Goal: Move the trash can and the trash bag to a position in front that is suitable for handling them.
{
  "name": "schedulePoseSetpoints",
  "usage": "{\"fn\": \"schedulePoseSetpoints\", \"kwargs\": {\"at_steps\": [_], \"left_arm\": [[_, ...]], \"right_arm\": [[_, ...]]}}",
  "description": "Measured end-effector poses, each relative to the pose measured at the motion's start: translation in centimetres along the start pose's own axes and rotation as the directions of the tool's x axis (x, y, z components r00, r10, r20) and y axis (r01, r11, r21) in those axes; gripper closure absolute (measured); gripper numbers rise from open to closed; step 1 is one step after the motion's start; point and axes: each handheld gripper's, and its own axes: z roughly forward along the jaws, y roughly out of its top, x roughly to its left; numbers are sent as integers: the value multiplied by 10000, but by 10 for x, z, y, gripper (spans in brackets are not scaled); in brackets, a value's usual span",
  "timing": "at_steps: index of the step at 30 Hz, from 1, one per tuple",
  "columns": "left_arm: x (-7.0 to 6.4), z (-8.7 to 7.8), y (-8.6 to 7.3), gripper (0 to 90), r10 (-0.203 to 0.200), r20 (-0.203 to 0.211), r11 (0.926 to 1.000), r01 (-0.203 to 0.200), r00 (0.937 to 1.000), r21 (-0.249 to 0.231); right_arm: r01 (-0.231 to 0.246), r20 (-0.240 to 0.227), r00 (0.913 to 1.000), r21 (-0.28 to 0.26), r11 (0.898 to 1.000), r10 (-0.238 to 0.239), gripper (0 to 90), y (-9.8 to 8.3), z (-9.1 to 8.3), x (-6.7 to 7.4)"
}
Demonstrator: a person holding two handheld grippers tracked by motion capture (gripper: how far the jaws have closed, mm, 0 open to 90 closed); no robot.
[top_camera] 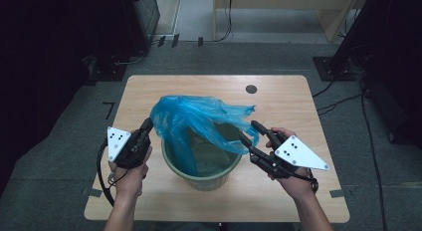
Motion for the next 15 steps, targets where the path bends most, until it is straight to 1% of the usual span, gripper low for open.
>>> {"fn": "schedulePoseSetpoints", "kwargs": {"at_steps": [1, 2, 3, 4, 5, 6, 8, 9, 12, 14, 15], "left_arm": [[0, 1, -1, 896, -3, -1, 10000, 3, 10000, -5], [-1, 1, -1, 896, 16, 42, 10000, -16, 10000, 11], [-1, 1, -2, 892, 39, 88, 10000, -39, 10000, -8], [-2, 0, -2, 868, 43, 154, 10000, -42, 9999, -60], [-4, -1, -1, 833, 102, 301, 9998, -98, 9995, -145], [-5, -2, 0, 770, 145, 373, 9997, -137, 9992, -221], [-9, -5, 3, 625, 292, 316, 9984, -276, 9991, -492], [-10, -8, 5, 590, 276, 329, 9978, -256, 9991, -618], [-13, -16, 13, 530, 209, 282, 9960, -183, 9994, -875], [-17, -23, 18, 516, 190, 433, 9937, -141, 9989, -1110], [-20, -26, 21, 513, 251, 547, 9923, -182, 9982, -1226]], "right_arm": [[10, 56, 10000, 96, 10000, -11, 724, 0, 1, 1], [-46, 66, 10000, 114, 9999, 45, 791, -1, 3, 2], [-77, 8, 10000, 89, 9999, 77, 830, -2, 4, 2], [-63, 68, 10000, 71, 10000, 63, 879, -2, 5, 3], [-17, 173, 9998, 82, 10000, 16, 896, -3, 6, 4], [-28, 271, 9996, 74, 10000, 26, 900, -3, 7, 5], [-167, 391, 9991, -33, 9999, 168, 900, -3, 7, 7], [-253, 437, 9987, -102, 9996, 257, 900, -2, 6, 7], [-440, 502, 9977, -345, 9984, 457, 900, 2, 3, 9], [-479, 484, 9976, -521, 9975, 504, 900, 5, 1, 11], [-443, 477, 9978, -581, 9973, 471, 900, 6, 0, 13]]}}
